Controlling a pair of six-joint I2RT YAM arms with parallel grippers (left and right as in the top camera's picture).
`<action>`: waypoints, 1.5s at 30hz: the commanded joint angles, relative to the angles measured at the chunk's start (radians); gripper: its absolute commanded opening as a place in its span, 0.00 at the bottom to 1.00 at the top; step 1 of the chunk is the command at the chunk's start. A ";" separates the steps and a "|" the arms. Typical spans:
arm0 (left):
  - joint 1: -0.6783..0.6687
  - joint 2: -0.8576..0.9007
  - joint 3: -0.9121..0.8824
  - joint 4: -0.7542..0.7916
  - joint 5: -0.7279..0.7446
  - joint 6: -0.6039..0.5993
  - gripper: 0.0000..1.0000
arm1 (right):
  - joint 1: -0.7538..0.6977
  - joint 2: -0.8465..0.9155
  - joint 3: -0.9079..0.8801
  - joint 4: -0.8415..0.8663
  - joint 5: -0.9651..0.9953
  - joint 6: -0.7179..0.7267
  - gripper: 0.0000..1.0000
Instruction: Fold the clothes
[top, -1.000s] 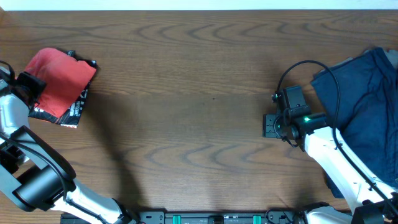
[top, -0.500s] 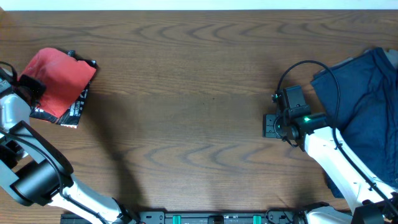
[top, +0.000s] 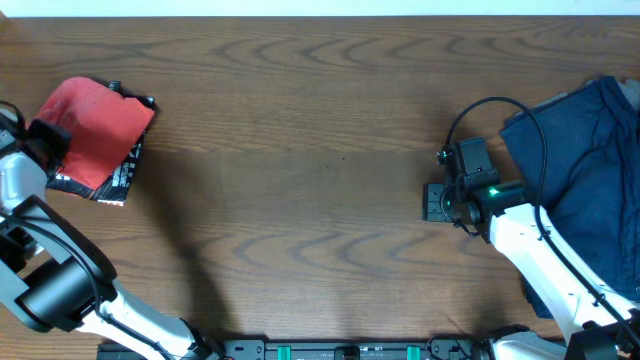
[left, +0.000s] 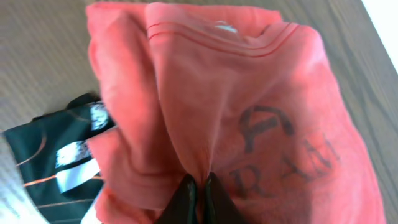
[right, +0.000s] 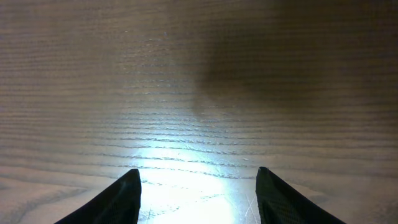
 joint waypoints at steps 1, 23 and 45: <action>0.037 -0.026 -0.005 -0.018 0.001 0.002 0.06 | -0.007 -0.010 0.011 0.000 0.018 -0.008 0.58; 0.117 -0.013 -0.060 -0.157 -0.446 -0.036 0.10 | -0.007 -0.010 0.011 -0.002 0.034 -0.008 0.59; 0.021 -0.255 -0.077 -0.131 -0.255 -0.029 0.82 | -0.047 -0.010 0.011 -0.009 0.050 0.051 0.61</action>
